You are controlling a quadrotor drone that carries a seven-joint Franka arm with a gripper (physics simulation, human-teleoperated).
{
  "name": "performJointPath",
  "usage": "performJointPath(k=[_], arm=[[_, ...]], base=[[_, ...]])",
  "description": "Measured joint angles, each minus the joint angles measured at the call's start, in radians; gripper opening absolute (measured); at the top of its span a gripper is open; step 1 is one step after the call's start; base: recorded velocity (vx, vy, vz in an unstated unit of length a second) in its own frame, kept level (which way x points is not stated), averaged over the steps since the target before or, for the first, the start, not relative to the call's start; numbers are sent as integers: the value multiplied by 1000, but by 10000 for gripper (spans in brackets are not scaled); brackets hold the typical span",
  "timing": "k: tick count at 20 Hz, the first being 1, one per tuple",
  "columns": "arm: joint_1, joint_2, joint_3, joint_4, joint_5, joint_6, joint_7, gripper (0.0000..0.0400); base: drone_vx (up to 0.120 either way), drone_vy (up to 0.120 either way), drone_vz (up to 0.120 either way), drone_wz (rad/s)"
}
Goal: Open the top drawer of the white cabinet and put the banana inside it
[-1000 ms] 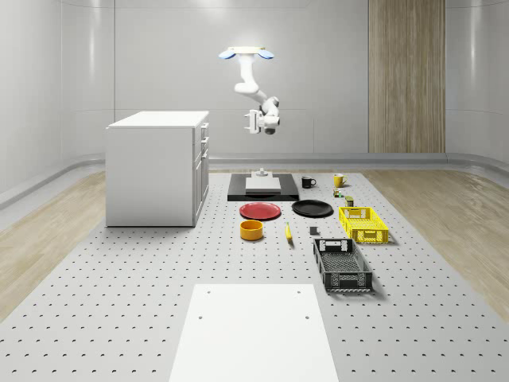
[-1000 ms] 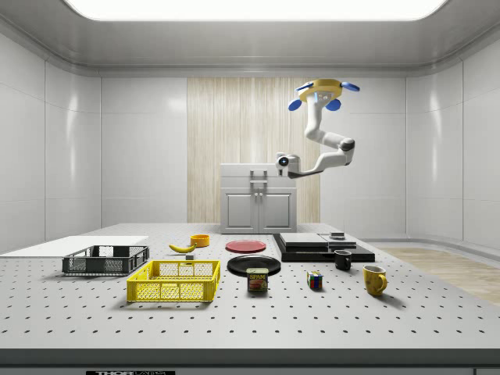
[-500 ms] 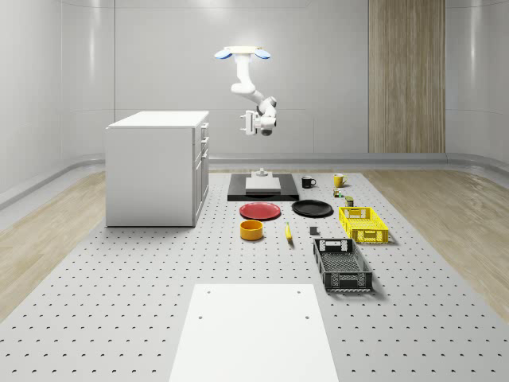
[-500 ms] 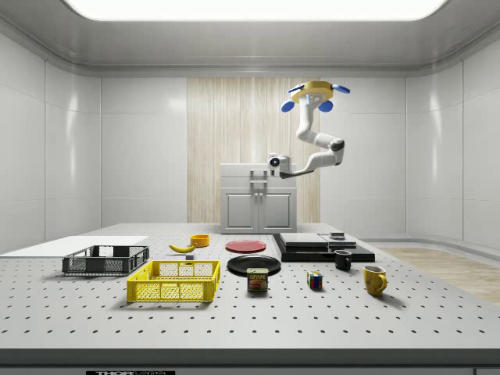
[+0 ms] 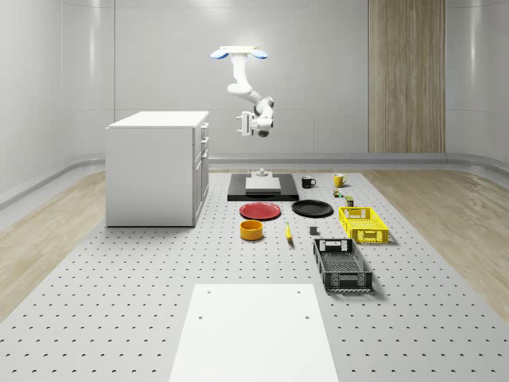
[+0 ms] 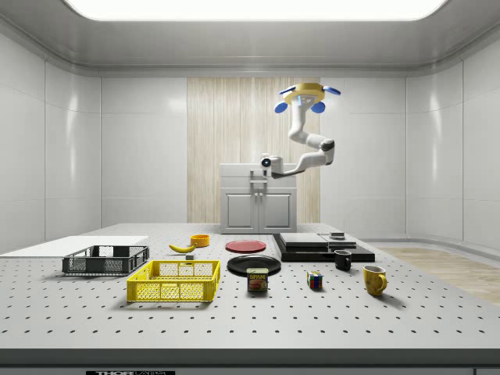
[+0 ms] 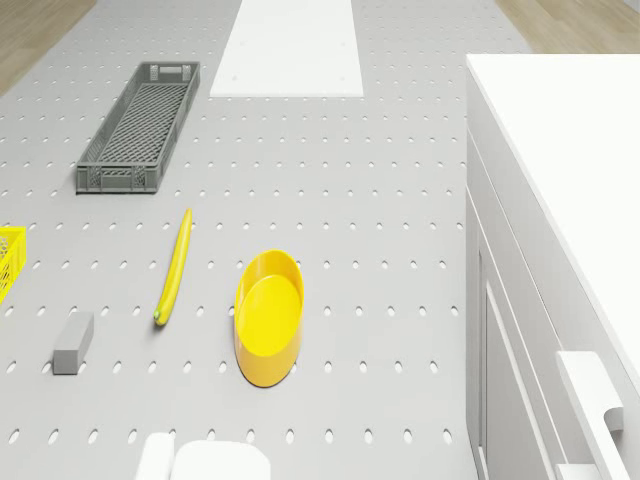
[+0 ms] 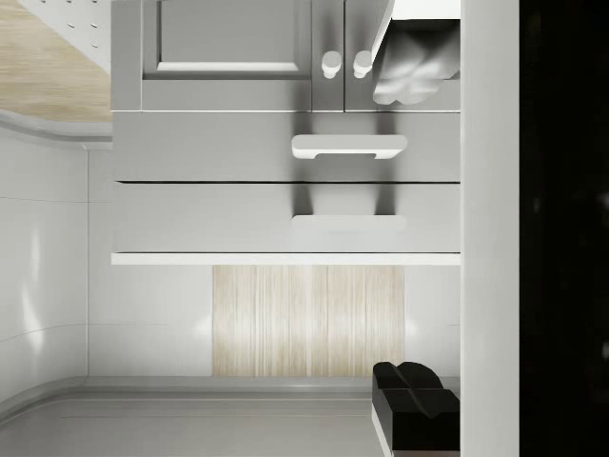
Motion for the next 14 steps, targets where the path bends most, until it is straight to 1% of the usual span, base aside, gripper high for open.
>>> performJointPath(k=[1,2,5,9,14], arm=[[1,-1,0,0,-1,1,1,400],[2,-2,0,-1,-2,2,2,400],[6,-5,9,-10,4,17,1,400],[13,-6,35,-34,25,52,-3,400],[25,-3,77,-69,62,106,-14,400]], base=[[120,0,0,0],[40,0,0,0],[0,0,0,0],[0,0,0,0],[0,0,0,0]])
